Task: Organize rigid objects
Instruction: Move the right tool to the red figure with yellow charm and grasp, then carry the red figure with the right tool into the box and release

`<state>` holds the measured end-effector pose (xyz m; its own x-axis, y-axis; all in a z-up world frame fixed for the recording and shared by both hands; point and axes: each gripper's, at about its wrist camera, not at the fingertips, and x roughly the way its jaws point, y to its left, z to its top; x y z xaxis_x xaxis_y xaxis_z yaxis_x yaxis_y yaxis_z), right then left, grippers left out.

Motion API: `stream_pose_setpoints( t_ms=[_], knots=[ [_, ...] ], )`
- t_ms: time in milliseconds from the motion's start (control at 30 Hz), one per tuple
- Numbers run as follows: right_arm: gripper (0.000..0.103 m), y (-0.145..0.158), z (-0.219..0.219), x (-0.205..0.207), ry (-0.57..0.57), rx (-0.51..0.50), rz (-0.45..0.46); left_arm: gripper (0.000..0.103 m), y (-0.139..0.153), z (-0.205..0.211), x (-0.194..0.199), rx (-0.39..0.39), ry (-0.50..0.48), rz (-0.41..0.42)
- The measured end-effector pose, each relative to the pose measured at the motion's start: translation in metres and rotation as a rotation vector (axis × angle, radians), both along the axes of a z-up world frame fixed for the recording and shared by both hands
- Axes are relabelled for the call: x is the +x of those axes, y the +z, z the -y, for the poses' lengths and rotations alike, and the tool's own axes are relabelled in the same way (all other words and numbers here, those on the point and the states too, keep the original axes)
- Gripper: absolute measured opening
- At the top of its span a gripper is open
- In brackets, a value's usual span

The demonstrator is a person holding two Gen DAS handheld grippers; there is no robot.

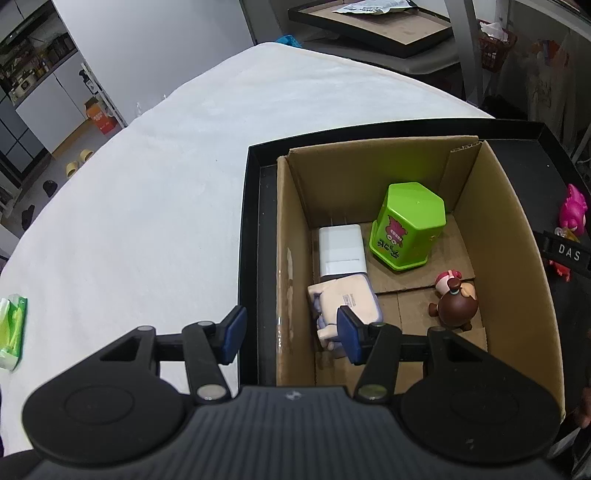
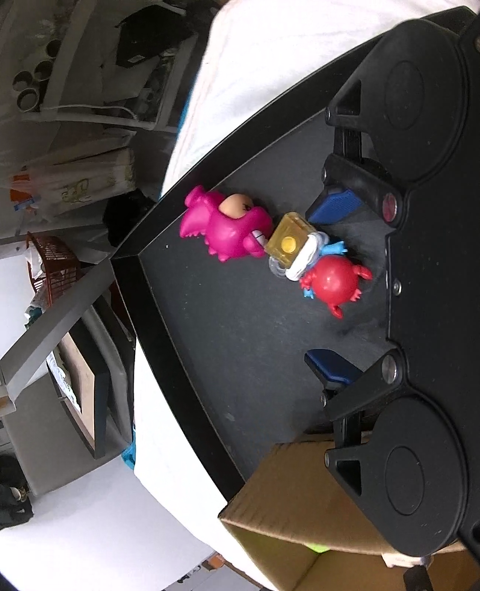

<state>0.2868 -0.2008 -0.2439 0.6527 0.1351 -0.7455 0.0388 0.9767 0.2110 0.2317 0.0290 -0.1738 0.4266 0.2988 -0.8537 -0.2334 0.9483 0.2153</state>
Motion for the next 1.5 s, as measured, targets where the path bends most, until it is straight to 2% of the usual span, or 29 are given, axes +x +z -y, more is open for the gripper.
stream_pose_setpoints(
  t_ms=[67,100,167,200,233,367,733,1067,1500],
  knots=[
    [0.074,-0.001,-0.002,0.002,0.004,-0.014,0.009,0.053,0.001,0.001,-0.001,0.001,-0.002,0.001],
    [0.07,-0.001,-0.003,0.002,0.004,-0.02,0.013,0.053,0.001,0.001,-0.001,0.002,-0.003,0.003],
    [0.056,-0.001,-0.003,0.001,0.008,-0.029,0.02,0.053,0.003,0.001,-0.002,0.003,0.0,0.01],
    [0.042,0.0,-0.003,0.001,0.012,-0.039,0.022,0.053,0.003,0.001,-0.002,0.002,0.002,0.012],
    [0.038,0.0,-0.003,0.001,0.017,-0.048,0.021,0.053,0.004,0.001,-0.003,0.002,0.003,0.014],
    [0.037,0.002,-0.007,-0.003,0.042,-0.102,0.01,0.053,0.007,0.001,-0.007,-0.005,0.005,0.025],
    [0.037,0.023,0.009,-0.019,0.034,-0.015,-0.022,0.053,0.016,-0.006,-0.021,-0.053,0.008,0.071],
    [0.037,0.06,0.006,-0.034,0.056,-0.008,0.041,0.052,0.018,-0.016,-0.029,-0.125,0.016,0.089],
    [0.037,0.092,-0.025,-0.049,0.123,-0.072,0.088,0.052,0.014,-0.033,-0.034,-0.237,0.045,0.075]
  ],
)
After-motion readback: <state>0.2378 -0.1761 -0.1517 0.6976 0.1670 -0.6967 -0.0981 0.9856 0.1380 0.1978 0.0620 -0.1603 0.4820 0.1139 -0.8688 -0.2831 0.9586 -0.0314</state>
